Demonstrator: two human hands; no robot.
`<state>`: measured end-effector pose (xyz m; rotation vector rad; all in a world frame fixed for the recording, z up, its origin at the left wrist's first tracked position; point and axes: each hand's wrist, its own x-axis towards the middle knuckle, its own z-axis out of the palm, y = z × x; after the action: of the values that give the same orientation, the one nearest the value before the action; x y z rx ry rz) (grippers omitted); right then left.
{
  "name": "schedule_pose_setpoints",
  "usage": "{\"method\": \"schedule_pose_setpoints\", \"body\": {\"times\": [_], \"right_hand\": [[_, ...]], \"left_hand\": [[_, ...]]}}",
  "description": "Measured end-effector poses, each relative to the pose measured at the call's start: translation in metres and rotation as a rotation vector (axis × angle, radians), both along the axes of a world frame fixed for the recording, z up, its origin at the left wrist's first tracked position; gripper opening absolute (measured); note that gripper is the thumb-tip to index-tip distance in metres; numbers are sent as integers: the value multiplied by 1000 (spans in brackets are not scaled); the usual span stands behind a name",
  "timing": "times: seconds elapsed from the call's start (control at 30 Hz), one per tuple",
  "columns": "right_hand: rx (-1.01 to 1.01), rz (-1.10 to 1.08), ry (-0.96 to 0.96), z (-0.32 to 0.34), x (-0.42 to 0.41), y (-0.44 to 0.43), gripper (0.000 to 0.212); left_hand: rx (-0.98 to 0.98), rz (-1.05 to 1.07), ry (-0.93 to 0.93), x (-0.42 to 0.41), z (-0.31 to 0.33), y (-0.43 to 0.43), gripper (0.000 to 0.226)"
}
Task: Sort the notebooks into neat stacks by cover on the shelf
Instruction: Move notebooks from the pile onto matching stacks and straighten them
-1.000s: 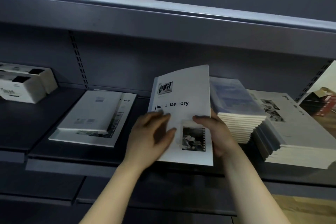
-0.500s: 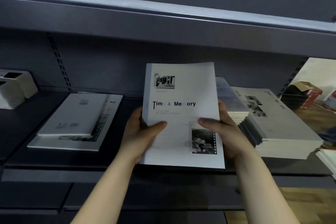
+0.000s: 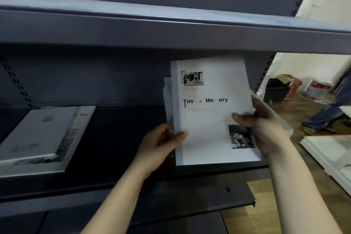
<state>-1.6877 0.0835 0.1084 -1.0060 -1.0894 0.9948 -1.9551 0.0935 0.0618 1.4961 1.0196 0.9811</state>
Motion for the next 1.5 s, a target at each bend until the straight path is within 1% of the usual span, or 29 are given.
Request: {"method": "schedule_pose_setpoints", "body": {"times": [0.07, 0.17, 0.23, 0.3, 0.37, 0.43, 0.5, 0.57, 0.63, 0.7, 0.8, 0.87, 0.9, 1.03, 1.23, 1.43, 1.5], "right_hand": [[-1, -29, 25, 3, 22, -1, 51], [-36, -64, 45, 3, 54, -2, 47], [-87, -100, 62, 1, 75, -3, 46], [-160, -144, 74, 0, 96, -4, 51], [-221, -209, 77, 0, 113, -6, 54], [-252, -244, 62, -1, 128, -8, 52], [-306, -249, -34, -3, 139, -9, 49], [-389, -260, -248, -7, 144, -5, 46], [-435, -326, -452, -11, 147, 4, 43], [-432, -430, -619, -11, 147, 15, 37], [-373, -572, -929, -5, 141, 33, 39], [-335, -622, -1056, -3, 131, 43, 35], [-334, -634, -1072, -3, 126, 48, 34], [-376, -670, -1042, -11, 114, 64, 36], [-369, -724, -1017, -16, 112, 73, 34], [-421, -674, -1070, -15, 116, 75, 42], [-447, -689, -1088, -15, 116, 75, 50]], "left_hand": [[-20, -30, 154, 6, -9, 2, 47], [5, -11, 266, 16, -25, 3, 48], [51, 42, 371, 20, -36, 6, 36], [196, 121, 538, 24, -48, 12, 16], [313, 177, 720, 27, -56, 17, 14], [337, 235, 799, 31, -61, 20, 12], [362, 287, 824, 35, -66, 21, 9], [392, 330, 836, 38, -69, 21, 5], [396, 361, 838, 40, -72, 21, 5], [395, 377, 846, 41, -73, 21, 5], [400, 392, 839, 40, -75, 21, 6], [403, 407, 839, 39, -75, 20, 7], [405, 411, 842, 39, -75, 20, 7], [422, 416, 842, 39, -76, 18, 6], [424, 424, 843, 38, -77, 18, 8], [428, 419, 836, 38, -79, 17, 10], [431, 413, 833, 37, -79, 17, 10]]}}
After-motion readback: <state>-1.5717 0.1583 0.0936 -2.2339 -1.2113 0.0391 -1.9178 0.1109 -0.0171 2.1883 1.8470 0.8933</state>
